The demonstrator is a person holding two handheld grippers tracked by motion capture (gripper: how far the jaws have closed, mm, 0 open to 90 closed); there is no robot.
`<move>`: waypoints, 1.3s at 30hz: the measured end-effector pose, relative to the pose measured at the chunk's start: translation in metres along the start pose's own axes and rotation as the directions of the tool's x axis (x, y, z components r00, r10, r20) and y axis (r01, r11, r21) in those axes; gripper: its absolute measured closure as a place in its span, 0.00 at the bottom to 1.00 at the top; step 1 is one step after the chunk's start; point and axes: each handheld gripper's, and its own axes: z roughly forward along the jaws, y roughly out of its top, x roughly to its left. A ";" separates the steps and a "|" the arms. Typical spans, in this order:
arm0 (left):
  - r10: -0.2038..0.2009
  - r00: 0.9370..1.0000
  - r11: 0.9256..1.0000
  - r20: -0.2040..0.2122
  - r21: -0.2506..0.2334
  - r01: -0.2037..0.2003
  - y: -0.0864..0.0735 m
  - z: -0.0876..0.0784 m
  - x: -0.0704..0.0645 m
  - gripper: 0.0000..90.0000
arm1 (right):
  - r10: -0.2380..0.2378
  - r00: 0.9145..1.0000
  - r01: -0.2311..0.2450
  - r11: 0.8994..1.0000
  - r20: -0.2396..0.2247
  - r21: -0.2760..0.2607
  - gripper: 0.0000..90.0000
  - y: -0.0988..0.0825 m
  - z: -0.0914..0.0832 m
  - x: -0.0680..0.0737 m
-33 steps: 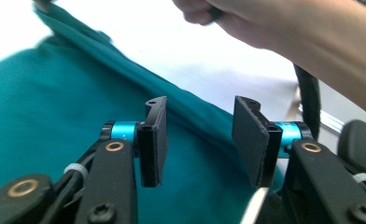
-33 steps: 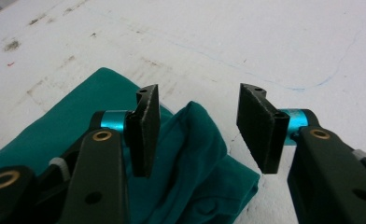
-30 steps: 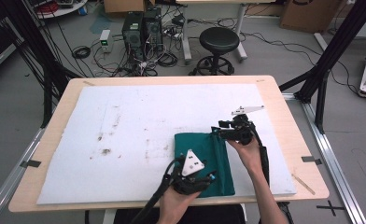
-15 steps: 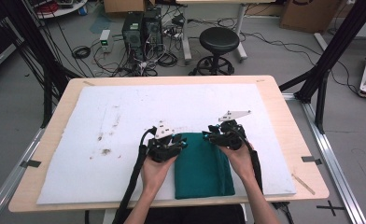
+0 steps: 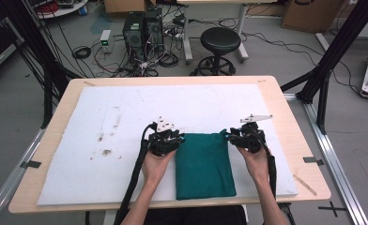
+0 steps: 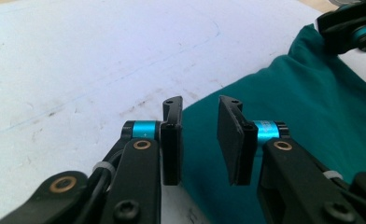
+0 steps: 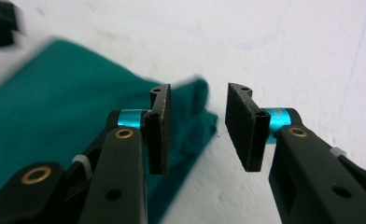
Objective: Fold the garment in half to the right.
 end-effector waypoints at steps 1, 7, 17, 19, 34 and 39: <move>0.003 1.000 1.000 0.004 -0.001 -0.003 0.001 0.002 0.000 0.80 | 0.005 1.000 -0.005 1.000 -0.011 -0.019 0.69 0.001 -0.002 0.002; 0.006 1.000 0.999 -0.028 0.050 -0.005 -0.001 0.016 0.003 0.80 | 0.001 1.000 -0.001 1.000 0.029 0.011 0.71 0.011 0.013 0.004; 0.049 0.993 0.992 -0.108 0.117 -0.036 -0.006 0.023 0.005 0.75 | 0.068 0.996 -0.075 0.991 0.064 0.114 0.71 0.004 0.038 -0.018; 0.051 0.992 0.992 -0.111 0.117 -0.038 -0.006 0.023 0.004 0.75 | 0.090 0.994 -0.097 0.989 0.066 0.115 0.69 0.001 0.038 -0.022; 0.028 1.000 0.999 0.001 0.026 -0.028 -0.010 -0.008 0.002 0.66 | 0.125 0.992 -0.124 0.992 0.015 -0.029 0.59 -0.015 -0.004 -0.016; 0.060 0.992 0.997 0.111 0.034 -0.064 -0.023 -0.022 -0.008 0.65 | 0.008 0.992 -0.011 1.000 -0.124 -0.023 0.66 -0.024 -0.018 0.018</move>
